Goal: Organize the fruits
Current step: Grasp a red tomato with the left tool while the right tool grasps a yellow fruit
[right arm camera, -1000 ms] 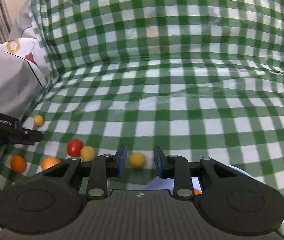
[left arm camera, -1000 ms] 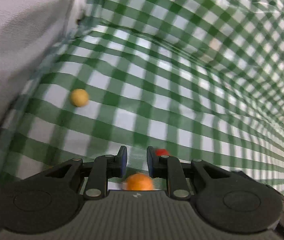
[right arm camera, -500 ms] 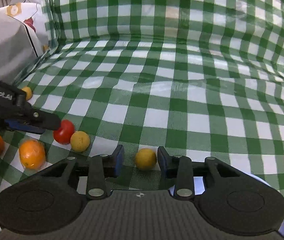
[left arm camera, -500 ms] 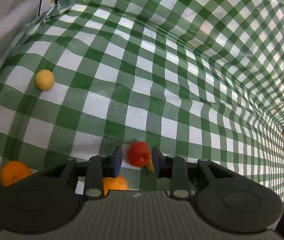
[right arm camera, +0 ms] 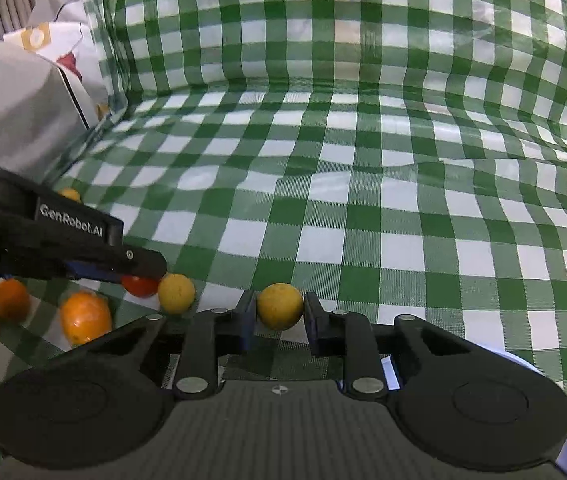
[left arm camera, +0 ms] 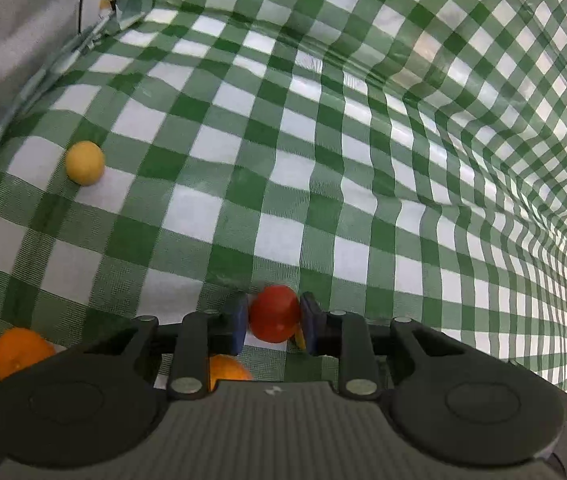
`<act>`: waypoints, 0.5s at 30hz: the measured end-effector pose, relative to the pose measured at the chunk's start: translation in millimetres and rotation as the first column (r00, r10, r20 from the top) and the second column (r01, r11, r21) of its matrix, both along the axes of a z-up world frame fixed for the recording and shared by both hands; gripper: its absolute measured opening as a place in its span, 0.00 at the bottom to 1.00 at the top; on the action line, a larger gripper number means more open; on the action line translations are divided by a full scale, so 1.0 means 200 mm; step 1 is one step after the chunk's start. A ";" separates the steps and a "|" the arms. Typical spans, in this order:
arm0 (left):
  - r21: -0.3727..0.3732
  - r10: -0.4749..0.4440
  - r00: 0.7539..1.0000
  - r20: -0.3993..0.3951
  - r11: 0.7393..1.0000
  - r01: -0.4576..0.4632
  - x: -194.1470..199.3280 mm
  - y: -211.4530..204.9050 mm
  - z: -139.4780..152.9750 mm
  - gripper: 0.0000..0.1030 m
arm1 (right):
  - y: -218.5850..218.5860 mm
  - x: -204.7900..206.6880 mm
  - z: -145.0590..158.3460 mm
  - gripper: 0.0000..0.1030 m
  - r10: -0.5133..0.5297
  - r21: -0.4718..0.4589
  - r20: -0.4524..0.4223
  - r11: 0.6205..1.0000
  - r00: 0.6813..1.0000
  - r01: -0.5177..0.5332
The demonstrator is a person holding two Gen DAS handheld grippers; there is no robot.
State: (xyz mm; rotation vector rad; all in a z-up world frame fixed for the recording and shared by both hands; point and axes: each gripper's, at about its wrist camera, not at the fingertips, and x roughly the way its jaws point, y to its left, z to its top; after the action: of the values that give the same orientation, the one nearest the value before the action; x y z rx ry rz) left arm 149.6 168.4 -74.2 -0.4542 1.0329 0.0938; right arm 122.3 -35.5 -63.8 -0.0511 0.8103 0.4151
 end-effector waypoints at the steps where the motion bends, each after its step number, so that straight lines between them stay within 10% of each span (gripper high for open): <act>1: -0.001 0.003 1.000 0.006 1.000 -0.003 -0.01 0.00 0.02 0.29 | -0.01 -0.01 0.01 0.26 -0.002 0.002 0.003 1.000 1.000 0.002; 15: 0.061 -0.047 0.996 0.075 0.997 0.043 -0.15 -0.08 0.30 0.29 | -0.12 -0.15 0.31 0.26 -0.035 0.013 0.095 0.999 0.995 0.034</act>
State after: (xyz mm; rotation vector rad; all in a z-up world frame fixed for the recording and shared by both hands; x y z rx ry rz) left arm 120.0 153.0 -13.9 -0.3776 0.9619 0.0659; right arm 91.5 -60.0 -2.4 -0.0462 0.7139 0.3814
